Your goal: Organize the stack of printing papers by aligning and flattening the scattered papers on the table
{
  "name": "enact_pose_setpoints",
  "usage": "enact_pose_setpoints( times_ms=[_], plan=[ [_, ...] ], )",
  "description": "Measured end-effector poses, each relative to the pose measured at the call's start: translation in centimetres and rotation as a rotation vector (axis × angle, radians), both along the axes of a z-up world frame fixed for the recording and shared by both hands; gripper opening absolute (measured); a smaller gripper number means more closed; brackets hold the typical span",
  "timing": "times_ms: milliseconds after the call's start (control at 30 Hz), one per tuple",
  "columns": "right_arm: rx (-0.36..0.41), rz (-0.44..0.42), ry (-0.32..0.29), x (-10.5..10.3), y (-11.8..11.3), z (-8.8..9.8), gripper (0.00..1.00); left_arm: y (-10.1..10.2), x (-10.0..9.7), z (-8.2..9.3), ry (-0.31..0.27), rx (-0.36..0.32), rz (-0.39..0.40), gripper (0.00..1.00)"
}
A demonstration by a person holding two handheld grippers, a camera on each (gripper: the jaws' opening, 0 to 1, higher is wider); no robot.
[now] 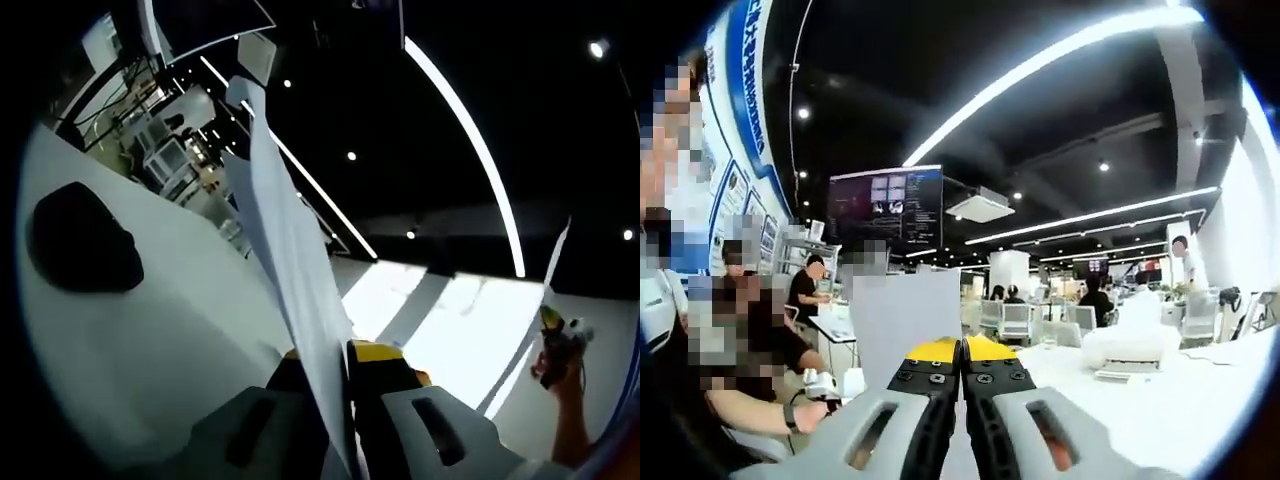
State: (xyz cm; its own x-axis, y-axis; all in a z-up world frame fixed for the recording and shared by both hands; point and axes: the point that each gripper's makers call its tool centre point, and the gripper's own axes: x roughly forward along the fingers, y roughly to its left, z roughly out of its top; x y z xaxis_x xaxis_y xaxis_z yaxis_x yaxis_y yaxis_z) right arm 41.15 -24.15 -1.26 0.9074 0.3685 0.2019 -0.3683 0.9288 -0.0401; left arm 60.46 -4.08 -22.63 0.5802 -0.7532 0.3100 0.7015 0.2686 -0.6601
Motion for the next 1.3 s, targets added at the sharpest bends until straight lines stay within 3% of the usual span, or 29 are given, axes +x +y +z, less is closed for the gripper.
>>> enact_pose_setpoints(
  times_ms=[300,467,700,967,1300],
  plan=[
    [-0.023,-0.008,0.080,4.1,0.1,-2.5,0.00,0.0,-0.1,0.0,0.000,-0.003,-0.004,0.08],
    [0.007,0.043,0.104,5.8,1.1,-3.1,0.00,0.1,-0.1,0.1,-0.002,-0.014,-0.008,0.08],
    [-0.064,0.037,0.135,8.6,2.2,-4.2,0.00,0.1,-0.1,0.1,-0.004,-0.012,-0.010,0.08],
    [-0.212,0.011,0.192,11.9,2.5,-6.8,0.00,0.1,-0.1,0.1,-0.007,-0.013,-0.012,0.08],
    [-0.255,0.022,0.219,14.9,2.7,-8.2,0.00,0.0,-0.2,0.1,-0.014,-0.003,-0.013,0.08]
  ],
)
